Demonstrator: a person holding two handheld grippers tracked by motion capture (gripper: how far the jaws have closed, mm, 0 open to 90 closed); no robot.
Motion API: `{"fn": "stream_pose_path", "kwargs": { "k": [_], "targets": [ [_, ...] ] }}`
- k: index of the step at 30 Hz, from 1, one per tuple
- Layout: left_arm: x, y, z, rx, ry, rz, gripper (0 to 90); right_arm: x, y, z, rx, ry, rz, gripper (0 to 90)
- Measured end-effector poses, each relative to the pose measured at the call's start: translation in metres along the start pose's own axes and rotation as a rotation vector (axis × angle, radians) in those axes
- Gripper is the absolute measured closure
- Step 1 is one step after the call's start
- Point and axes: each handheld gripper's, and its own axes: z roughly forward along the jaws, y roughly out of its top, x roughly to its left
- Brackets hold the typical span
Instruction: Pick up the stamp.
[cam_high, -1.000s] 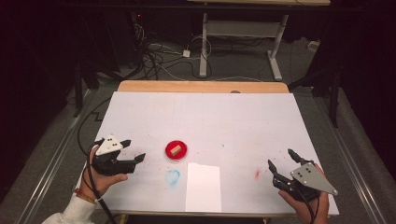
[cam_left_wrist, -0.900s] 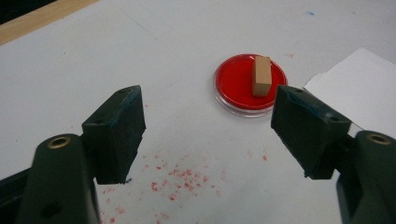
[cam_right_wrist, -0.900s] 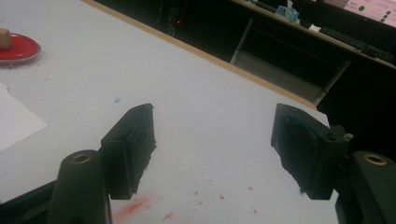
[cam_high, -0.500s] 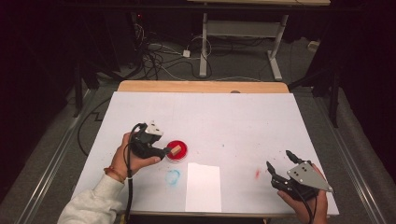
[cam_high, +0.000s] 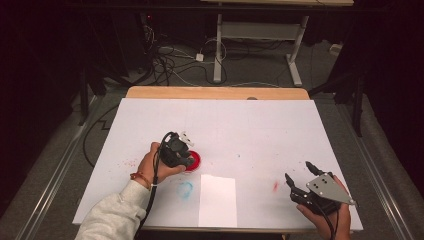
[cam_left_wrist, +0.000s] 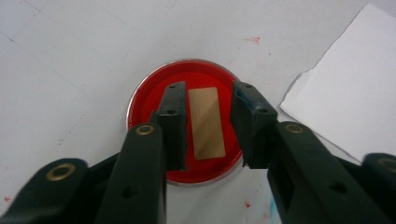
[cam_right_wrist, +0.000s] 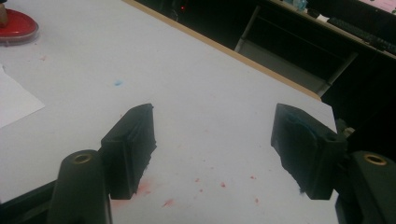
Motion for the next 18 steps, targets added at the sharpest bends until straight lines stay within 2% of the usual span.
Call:
{"fn": "stream_pose_path", "kwargs": {
  "k": [2, 10, 18],
  "targets": [
    [0.0005, 0.0002, 0.0013, 0.002, 0.003, -0.001, 71.5, -0.0003, 0.0001, -0.0002, -0.002, -0.001, -0.001, 30.8],
    [-0.0001, 0.0005, 0.0044, 0.006, 0.002, 0.020, 73.5, -0.0004, 0.0006, -0.0006, -0.005, -0.002, -0.004, 30.9],
    [0.0078, -0.0032, 0.0057, -0.015, -0.047, 0.000, 73.8, -0.0006, 0.0011, -0.0011, -0.009, 0.000, -0.009, 30.9]
  ]
}}
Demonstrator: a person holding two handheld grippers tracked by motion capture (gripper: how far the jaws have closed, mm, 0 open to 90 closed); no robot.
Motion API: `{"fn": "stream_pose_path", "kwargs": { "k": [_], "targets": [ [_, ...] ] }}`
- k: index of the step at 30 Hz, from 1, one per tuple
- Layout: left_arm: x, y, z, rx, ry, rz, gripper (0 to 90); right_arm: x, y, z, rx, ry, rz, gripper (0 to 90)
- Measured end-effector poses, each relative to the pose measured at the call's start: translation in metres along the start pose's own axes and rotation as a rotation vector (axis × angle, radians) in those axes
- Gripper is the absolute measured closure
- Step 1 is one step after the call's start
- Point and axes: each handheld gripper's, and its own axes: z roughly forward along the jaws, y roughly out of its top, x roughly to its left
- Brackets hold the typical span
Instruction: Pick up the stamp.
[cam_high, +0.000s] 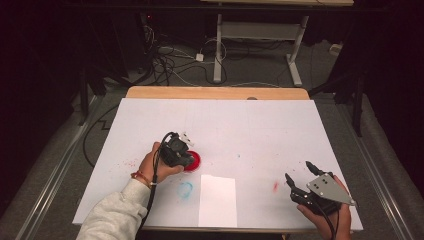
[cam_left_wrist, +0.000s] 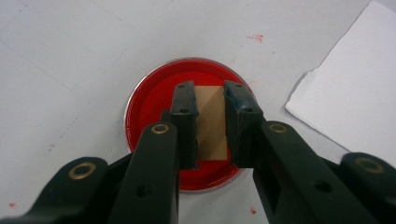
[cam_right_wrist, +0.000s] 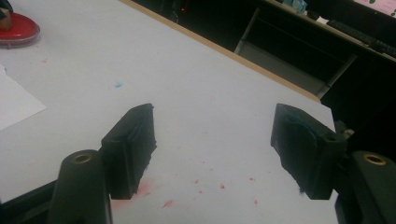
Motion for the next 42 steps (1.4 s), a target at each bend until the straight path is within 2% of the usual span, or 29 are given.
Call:
{"fn": "stream_pose_path", "kwargs": {
  "k": [2, 6, 11, 13, 14, 17, 19, 30, 36, 40, 42],
  "targets": [
    [0.002, -0.001, 0.000, -0.007, -0.011, -0.009, 73.8, 0.000, 0.000, 0.000, -0.003, 0.001, -0.001, 30.9],
    [0.000, -0.002, 0.001, -0.014, -0.001, -0.010, 73.8, 0.000, 0.001, -0.001, -0.003, -0.001, 0.005, 30.7],
    [0.002, -0.003, 0.000, -0.023, -0.013, -0.018, 73.7, 0.000, 0.001, 0.000, -0.004, 0.005, 0.001, 30.7],
    [0.001, -0.003, -0.001, -0.025, -0.005, -0.016, 73.7, 0.000, 0.001, -0.001, -0.004, 0.006, 0.002, 30.6],
    [0.000, -0.002, -0.002, -0.025, 0.011, -0.011, 73.6, 0.000, 0.001, -0.001, -0.005, 0.006, 0.005, 30.6],
    [-0.001, -0.002, -0.010, -0.053, 0.025, -0.005, 73.6, 0.000, 0.001, -0.001, -0.009, 0.005, 0.009, 30.5],
    [0.000, -0.002, -0.021, -0.082, 0.047, -0.003, 73.6, -0.001, 0.000, -0.001, -0.008, 0.007, 0.007, 30.5],
    [0.009, -0.006, -0.042, -0.136, 0.067, -0.030, 73.6, 0.000, 0.001, -0.001, -0.007, 0.008, 0.007, 30.5],
    [0.011, -0.006, -0.037, -0.128, 0.043, -0.030, 73.6, 0.000, 0.001, 0.000, -0.005, 0.012, 0.001, 30.4],
    [0.010, -0.005, -0.024, -0.091, 0.030, -0.018, 73.6, 0.000, 0.000, 0.000, -0.002, 0.012, 0.000, 30.4],
    [0.010, -0.005, -0.022, -0.088, 0.029, -0.022, 73.5, 0.001, 0.000, 0.000, -0.003, 0.013, 0.002, 30.3]
  ]
}}
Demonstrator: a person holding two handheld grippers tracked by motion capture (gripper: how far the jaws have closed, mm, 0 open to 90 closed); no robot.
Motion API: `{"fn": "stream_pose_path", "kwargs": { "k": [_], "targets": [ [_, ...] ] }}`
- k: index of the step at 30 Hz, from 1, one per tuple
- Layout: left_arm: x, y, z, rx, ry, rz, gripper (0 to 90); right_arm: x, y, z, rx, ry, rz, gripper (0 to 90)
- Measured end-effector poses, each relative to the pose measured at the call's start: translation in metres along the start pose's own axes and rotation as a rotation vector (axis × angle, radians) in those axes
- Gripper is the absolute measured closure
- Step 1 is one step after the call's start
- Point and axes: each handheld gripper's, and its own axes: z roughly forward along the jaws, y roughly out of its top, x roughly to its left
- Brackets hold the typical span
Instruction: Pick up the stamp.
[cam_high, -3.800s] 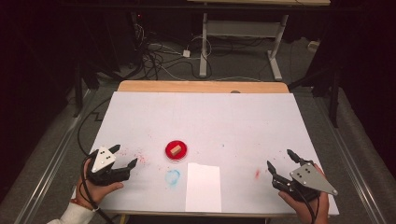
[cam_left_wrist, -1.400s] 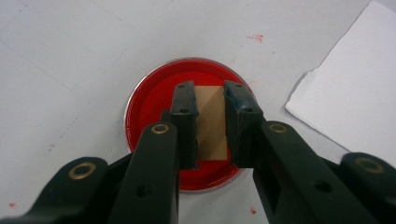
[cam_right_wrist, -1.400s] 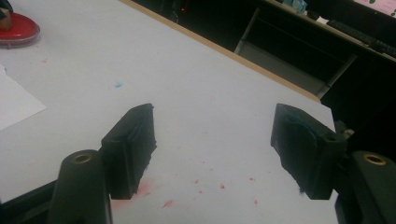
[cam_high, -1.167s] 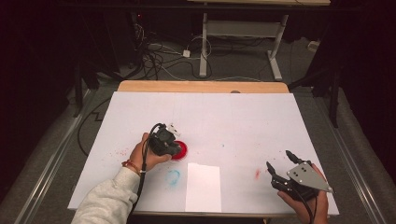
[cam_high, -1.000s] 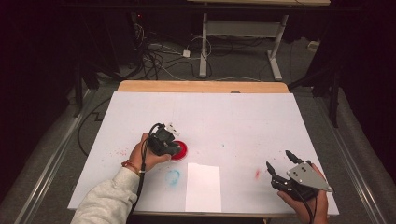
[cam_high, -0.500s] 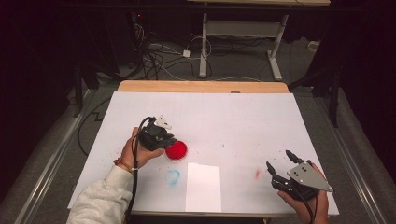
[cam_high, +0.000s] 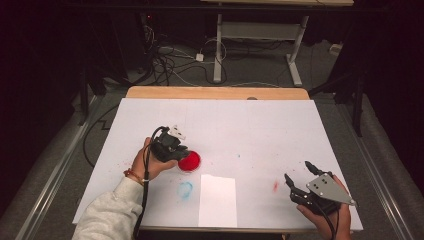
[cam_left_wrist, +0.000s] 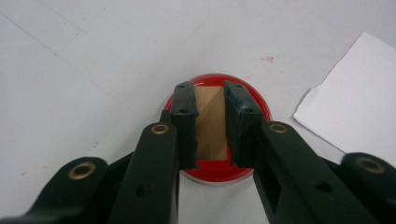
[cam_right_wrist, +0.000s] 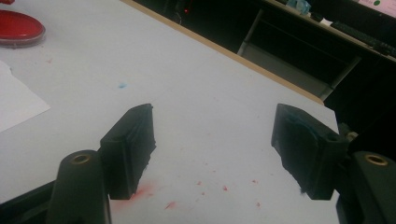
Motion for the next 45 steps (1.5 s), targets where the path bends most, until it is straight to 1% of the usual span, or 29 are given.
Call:
{"fn": "stream_pose_path", "kwargs": {
  "k": [3, 5, 6, 9, 10, 12, 18, 19, 23, 27, 28, 29, 31, 36, 45],
  "targets": [
    [0.000, 0.000, 0.005, 0.009, -0.009, -0.007, 73.5, 0.000, 0.000, 0.000, 0.002, 0.002, 0.001, 30.3],
    [-0.001, 0.000, 0.010, 0.021, -0.004, -0.005, 73.5, 0.000, -0.001, 0.001, 0.003, 0.004, -0.007, 30.3],
    [-0.001, 0.000, 0.012, 0.029, -0.004, -0.002, 73.5, 0.000, -0.001, 0.001, 0.007, 0.003, 0.001, 30.3],
    [-0.001, -0.002, 0.019, 0.054, -0.005, -0.004, 73.5, 0.001, 0.000, 0.001, 0.007, 0.008, -0.003, 30.3],
    [0.000, -0.003, 0.020, 0.040, -0.006, -0.007, 73.5, 0.001, 0.000, 0.001, 0.007, 0.008, -0.003, 30.3],
    [0.001, -0.004, 0.020, 0.040, -0.012, -0.008, 73.5, 0.001, -0.001, 0.001, 0.007, 0.007, -0.003, 30.2],
    [-0.002, -0.004, 0.022, 0.039, 0.002, 0.002, 73.7, 0.001, 0.000, 0.001, 0.005, 0.007, -0.003, 30.2],
    [-0.001, -0.005, 0.022, 0.038, -0.001, 0.001, 73.7, 0.001, 0.000, 0.001, 0.006, 0.007, -0.006, 30.1],
    [0.004, -0.007, 0.022, 0.023, -0.031, -0.029, 73.7, 0.001, 0.000, 0.001, 0.006, 0.008, -0.008, 30.1],
    [0.003, -0.007, 0.023, 0.021, -0.032, -0.035, 73.7, 0.001, 0.000, 0.002, 0.007, 0.007, -0.006, 30.1],
    [0.004, -0.008, 0.023, 0.022, -0.033, -0.033, 73.7, 0.001, 0.000, 0.002, 0.007, 0.010, -0.015, 30.1],
    [0.004, -0.008, 0.023, 0.022, -0.033, -0.032, 73.7, 0.001, 0.000, 0.002, 0.010, 0.010, -0.009, 30.0],
    [0.003, -0.008, 0.023, 0.021, -0.031, -0.031, 73.6, 0.002, -0.001, 0.002, 0.013, 0.013, -0.011, 30.0],
    [-0.001, -0.007, 0.023, 0.025, -0.004, -0.012, 73.7, 0.001, -0.001, 0.002, 0.012, 0.012, -0.016, 29.9],
    [-0.001, -0.009, 0.024, 0.015, -0.005, -0.014, 73.6, 0.001, 0.001, 0.007, 0.014, 0.016, -0.010, 30.0]
  ]
}}
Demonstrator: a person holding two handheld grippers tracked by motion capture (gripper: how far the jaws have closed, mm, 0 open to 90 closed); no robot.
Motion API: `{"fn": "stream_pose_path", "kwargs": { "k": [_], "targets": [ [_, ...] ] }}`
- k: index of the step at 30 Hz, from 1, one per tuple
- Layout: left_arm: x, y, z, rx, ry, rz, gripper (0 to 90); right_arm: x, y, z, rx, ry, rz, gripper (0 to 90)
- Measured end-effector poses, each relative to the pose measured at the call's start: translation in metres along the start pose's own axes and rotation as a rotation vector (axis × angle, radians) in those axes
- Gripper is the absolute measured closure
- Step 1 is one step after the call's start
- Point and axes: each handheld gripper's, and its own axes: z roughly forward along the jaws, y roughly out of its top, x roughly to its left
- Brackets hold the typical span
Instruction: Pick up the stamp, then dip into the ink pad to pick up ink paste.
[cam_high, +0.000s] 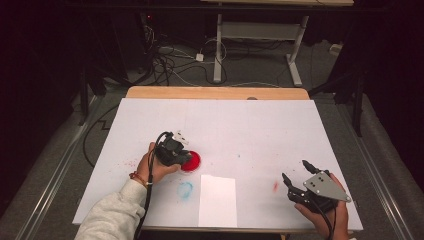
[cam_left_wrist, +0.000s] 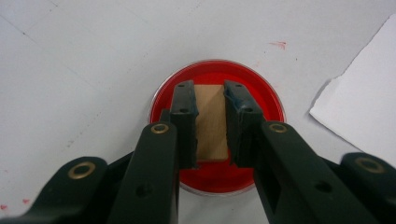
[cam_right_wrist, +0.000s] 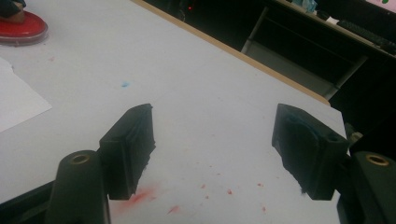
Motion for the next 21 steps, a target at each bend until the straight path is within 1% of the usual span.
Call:
{"fn": "stream_pose_path", "kwargs": {
  "k": [4, 12, 13, 16, 17, 18, 20, 21],
  "targets": [
    [0.001, -0.001, 0.000, -0.004, -0.006, -0.003, 73.6, 0.000, 0.000, 0.001, 0.003, -0.001, 0.003, 30.0],
    [-0.001, -0.001, 0.000, -0.008, 0.009, 0.002, 73.6, 0.000, 0.000, 0.000, 0.003, -0.004, -0.003, 30.0],
    [-0.002, -0.001, -0.001, -0.009, 0.012, 0.000, 73.6, 0.000, 0.000, 0.000, -0.002, -0.004, -0.001, 29.9],
    [-0.001, -0.002, -0.002, -0.022, 0.003, -0.034, 73.6, 0.001, 0.000, 0.001, -0.001, 0.000, -0.005, 30.0],
    [0.000, -0.002, -0.003, -0.023, 0.000, -0.035, 73.6, 0.001, 0.000, 0.001, -0.001, 0.000, -0.005, 30.0],
    [0.000, -0.002, -0.004, -0.024, -0.002, -0.031, 73.6, 0.000, 0.000, 0.001, -0.003, 0.002, -0.002, 29.9],
    [-0.001, -0.001, -0.009, -0.047, -0.003, -0.030, 73.6, -0.002, -0.001, 0.003, 0.001, 0.003, 0.006, 30.0],
    [-0.002, 0.001, -0.013, -0.047, 0.000, -0.022, 73.6, -0.002, -0.001, 0.003, -0.001, 0.003, 0.011, 30.0]
  ]
}}
